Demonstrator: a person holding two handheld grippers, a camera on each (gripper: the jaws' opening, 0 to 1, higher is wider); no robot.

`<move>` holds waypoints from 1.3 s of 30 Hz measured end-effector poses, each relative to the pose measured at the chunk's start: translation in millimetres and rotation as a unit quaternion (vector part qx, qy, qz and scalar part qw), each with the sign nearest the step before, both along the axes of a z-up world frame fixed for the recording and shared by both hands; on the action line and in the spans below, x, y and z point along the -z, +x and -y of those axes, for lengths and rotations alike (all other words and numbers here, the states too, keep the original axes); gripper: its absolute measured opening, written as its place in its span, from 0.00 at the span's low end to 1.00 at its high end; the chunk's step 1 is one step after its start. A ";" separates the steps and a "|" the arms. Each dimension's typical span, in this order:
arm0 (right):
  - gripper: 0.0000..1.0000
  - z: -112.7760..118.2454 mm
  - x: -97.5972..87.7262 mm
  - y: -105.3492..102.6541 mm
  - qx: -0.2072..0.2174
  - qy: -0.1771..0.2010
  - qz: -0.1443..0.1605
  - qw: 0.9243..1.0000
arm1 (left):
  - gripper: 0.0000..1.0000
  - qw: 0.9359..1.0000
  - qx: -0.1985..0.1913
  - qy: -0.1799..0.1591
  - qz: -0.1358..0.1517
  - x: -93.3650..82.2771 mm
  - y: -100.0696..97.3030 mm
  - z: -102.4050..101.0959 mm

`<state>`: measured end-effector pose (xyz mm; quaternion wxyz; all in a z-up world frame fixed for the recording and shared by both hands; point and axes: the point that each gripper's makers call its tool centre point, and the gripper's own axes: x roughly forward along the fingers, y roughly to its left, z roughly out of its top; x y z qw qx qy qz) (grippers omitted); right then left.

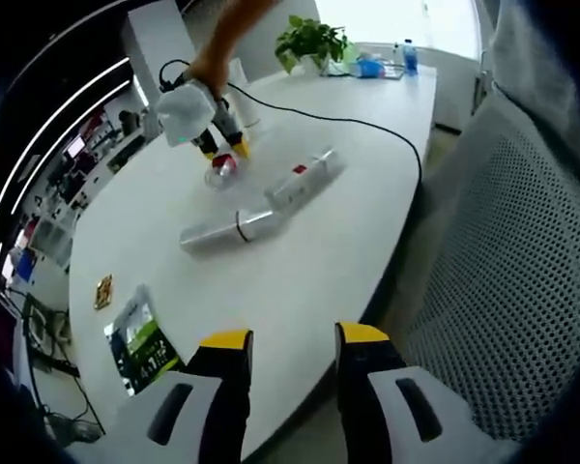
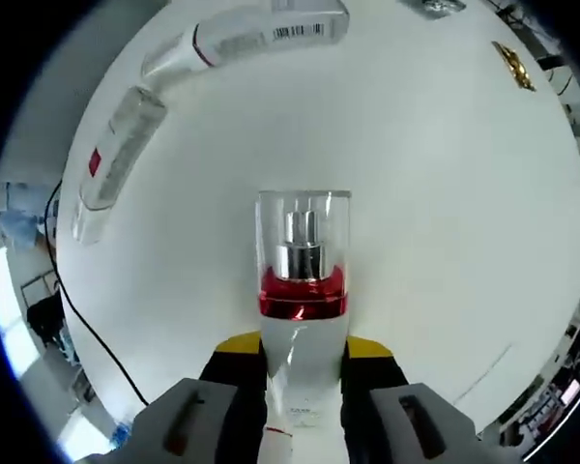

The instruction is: Arrange the skincare products in the storage area until every visible bottle or jar stands upright without overlapping.

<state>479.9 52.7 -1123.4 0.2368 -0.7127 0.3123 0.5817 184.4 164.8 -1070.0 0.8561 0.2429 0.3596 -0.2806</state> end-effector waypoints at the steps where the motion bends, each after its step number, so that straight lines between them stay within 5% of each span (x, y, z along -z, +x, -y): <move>1: 0.21 0.1 -0.7 -2.2 0.004 0.005 -0.006 1.000 | 0.31 1.000 -0.001 -0.001 0.001 -0.5 0.4 0.0; 18: 0.20 -12.3 -27.0 -11.7 0.095 0.097 0.001 0.991 | 0.30 1.000 0.001 -0.002 0.012 -4.4 2.4 -0.2; 39: 0.19 -17.4 -72.4 -34.8 0.195 0.230 0.005 0.953 | 0.30 1.000 0.008 -0.004 0.024 -8.5 3.3 2.1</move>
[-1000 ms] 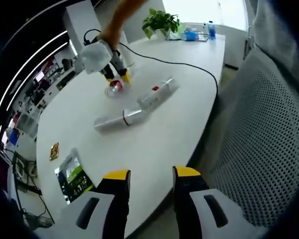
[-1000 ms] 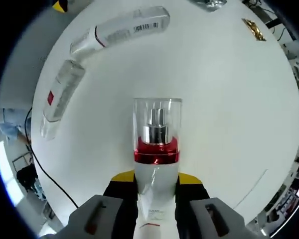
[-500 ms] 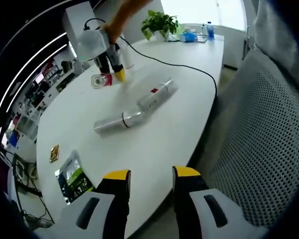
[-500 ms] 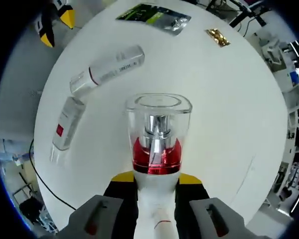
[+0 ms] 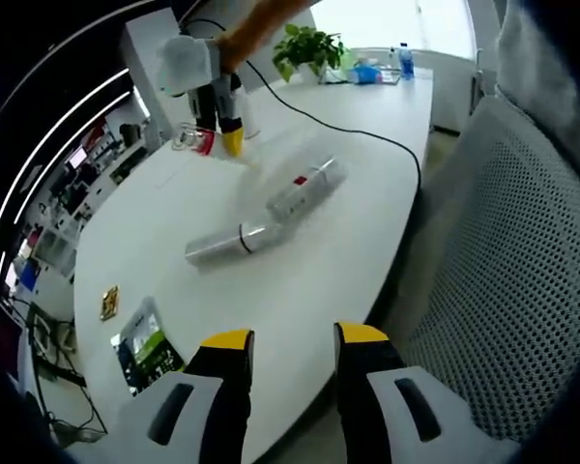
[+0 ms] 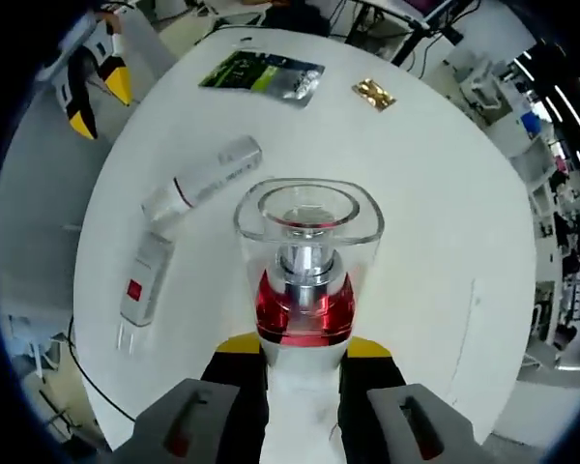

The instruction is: Arrange the skincare products in the storage area until every visible bottle or jar stands upright without overlapping.

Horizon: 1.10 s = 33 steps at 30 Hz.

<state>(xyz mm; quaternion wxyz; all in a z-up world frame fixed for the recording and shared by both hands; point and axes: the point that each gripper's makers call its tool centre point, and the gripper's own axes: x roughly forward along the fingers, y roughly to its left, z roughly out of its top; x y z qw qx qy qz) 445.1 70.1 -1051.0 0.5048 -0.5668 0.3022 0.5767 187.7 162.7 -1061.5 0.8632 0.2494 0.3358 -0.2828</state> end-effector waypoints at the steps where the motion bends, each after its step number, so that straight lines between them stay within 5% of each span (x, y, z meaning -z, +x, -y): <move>1: 0.19 -1.4 -3.0 -1.4 0.006 0.011 -0.001 1.000 | 0.30 1.000 -0.004 -0.003 0.000 -0.9 0.6 -0.9; 6: 0.19 -7.1 -21.0 -8.1 0.059 0.078 -0.025 0.995 | 0.31 1.000 -0.014 -0.022 0.005 -5.4 3.0 -0.2; 17: 0.19 -7.8 -55.1 -24.1 0.172 0.225 -0.086 0.955 | 0.32 0.998 -0.027 -0.060 0.018 -15.2 6.6 3.2; 24: 0.19 -9.6 -93.3 -42.0 0.231 0.341 -0.130 0.902 | 0.34 0.996 -0.027 -0.082 0.021 -21.2 7.0 7.1; 33: 0.20 -20.8 -115.0 -90.3 0.255 0.416 -0.169 0.857 | 0.37 0.991 -0.036 -0.123 0.034 -31.6 10.1 12.5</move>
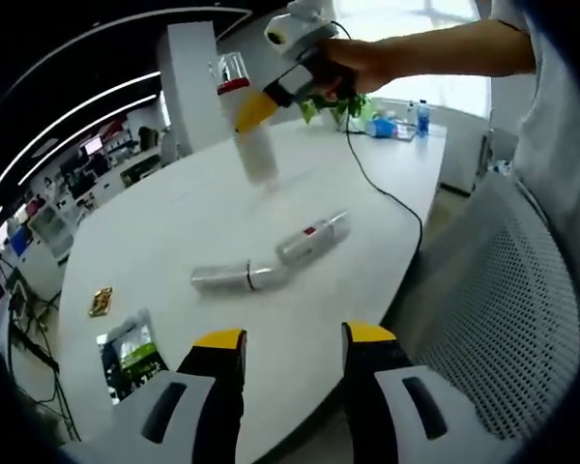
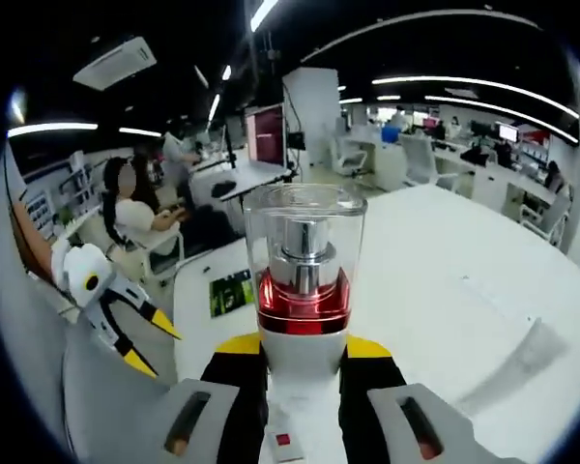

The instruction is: Arrange the skincare products in the storage area until every visible bottle or jar stands upright without overlapping.

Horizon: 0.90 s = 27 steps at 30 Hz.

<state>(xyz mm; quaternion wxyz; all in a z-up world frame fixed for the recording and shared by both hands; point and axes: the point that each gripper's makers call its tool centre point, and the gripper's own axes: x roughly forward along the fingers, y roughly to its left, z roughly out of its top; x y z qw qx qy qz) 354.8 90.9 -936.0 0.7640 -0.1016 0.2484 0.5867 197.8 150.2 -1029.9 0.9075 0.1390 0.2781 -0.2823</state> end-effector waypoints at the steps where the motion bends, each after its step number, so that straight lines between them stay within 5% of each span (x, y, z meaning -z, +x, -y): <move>1: 0.20 -1.6 -1.2 -4.6 0.002 0.008 -0.005 1.000 | 0.37 1.000 -0.002 -0.003 0.000 -0.4 0.2 0.0; 6: 0.20 -13.7 -10.3 -37.6 0.010 0.070 -0.050 0.996 | 0.43 0.999 -0.020 -0.026 0.010 -7.6 3.0 -2.6; 13: 0.20 -20.2 -14.1 -65.4 0.014 0.103 -0.085 0.991 | 0.44 0.999 -0.017 -0.045 0.024 -19.9 2.3 2.7; 24: 0.20 -20.7 -17.3 -79.9 0.017 0.122 -0.088 0.989 | 0.32 0.999 0.001 -0.003 0.047 -39.6 11.2 10.8; 27: 0.20 -20.9 -17.0 -80.5 0.021 0.124 -0.084 0.988 | 0.32 0.997 -0.012 -0.041 0.060 -56.1 19.3 20.9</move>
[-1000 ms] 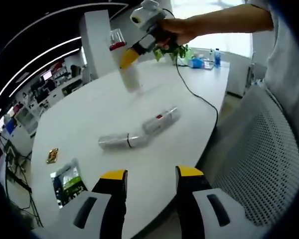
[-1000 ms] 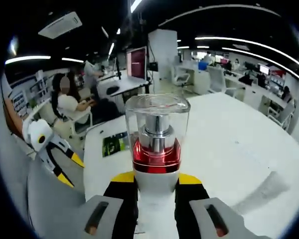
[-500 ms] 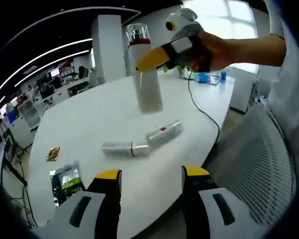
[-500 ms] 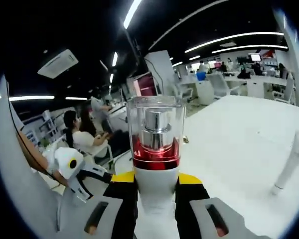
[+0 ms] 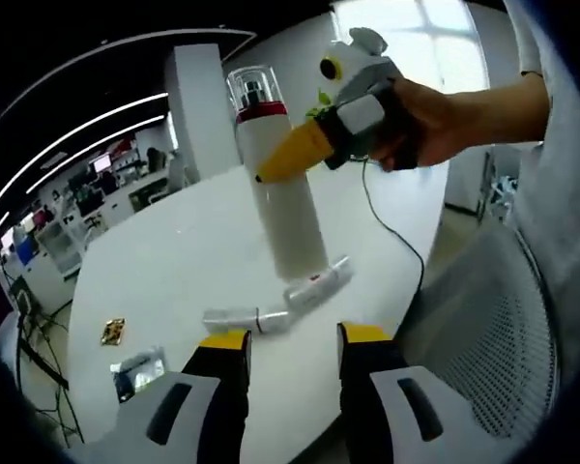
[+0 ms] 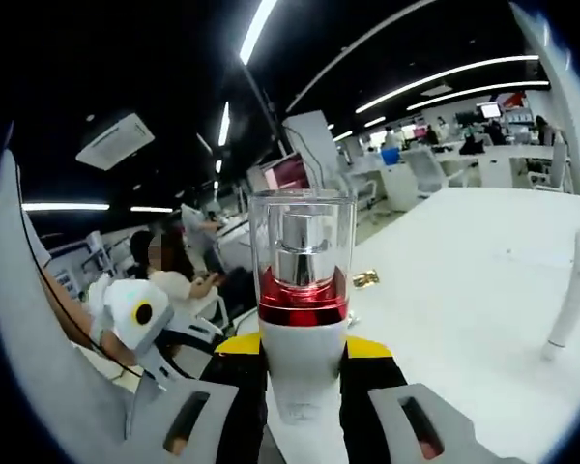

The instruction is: Arrange the skincare products in the storage area until every visible bottle or jar stands upright without overlapping.

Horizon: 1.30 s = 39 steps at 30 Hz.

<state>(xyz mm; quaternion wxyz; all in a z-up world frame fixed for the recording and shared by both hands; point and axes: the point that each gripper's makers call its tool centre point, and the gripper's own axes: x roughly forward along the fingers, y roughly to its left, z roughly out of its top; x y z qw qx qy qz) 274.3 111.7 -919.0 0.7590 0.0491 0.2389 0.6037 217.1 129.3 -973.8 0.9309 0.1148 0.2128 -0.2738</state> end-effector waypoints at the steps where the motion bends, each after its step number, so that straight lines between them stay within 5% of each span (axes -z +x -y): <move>1: 0.20 -0.6 -0.1 -0.6 0.002 0.001 0.001 1.000 | 0.33 1.000 -0.006 -0.004 0.005 -4.7 3.3 0.3; 5: 0.21 -2.5 -1.9 -3.1 0.009 0.000 0.016 1.000 | 0.52 0.993 -0.029 -0.113 0.013 -36.0 18.6 15.4; 12: 0.21 -7.0 -8.4 -11.1 0.020 -0.001 0.034 0.999 | 0.54 0.992 -0.043 -0.121 0.010 -44.6 35.2 19.0; 22: 0.21 -11.1 -16.3 -19.1 0.054 -0.019 0.039 0.998 | 0.30 0.991 -0.045 -0.126 0.004 -47.7 45.1 29.6; 25: 0.21 -10.7 -15.2 -18.7 0.066 -0.015 0.016 0.998 | 0.27 0.993 -0.035 -0.115 0.008 -48.4 43.0 34.5; 32: 0.22 -9.8 -10.4 -25.6 0.051 -0.029 0.012 0.998 | 0.26 0.994 -0.021 -0.104 -0.011 -42.0 38.0 33.4; 39: 0.23 -8.9 -12.0 -33.0 0.010 -0.023 0.014 1.000 | 0.25 0.991 0.011 -0.129 -0.033 -41.0 32.4 34.3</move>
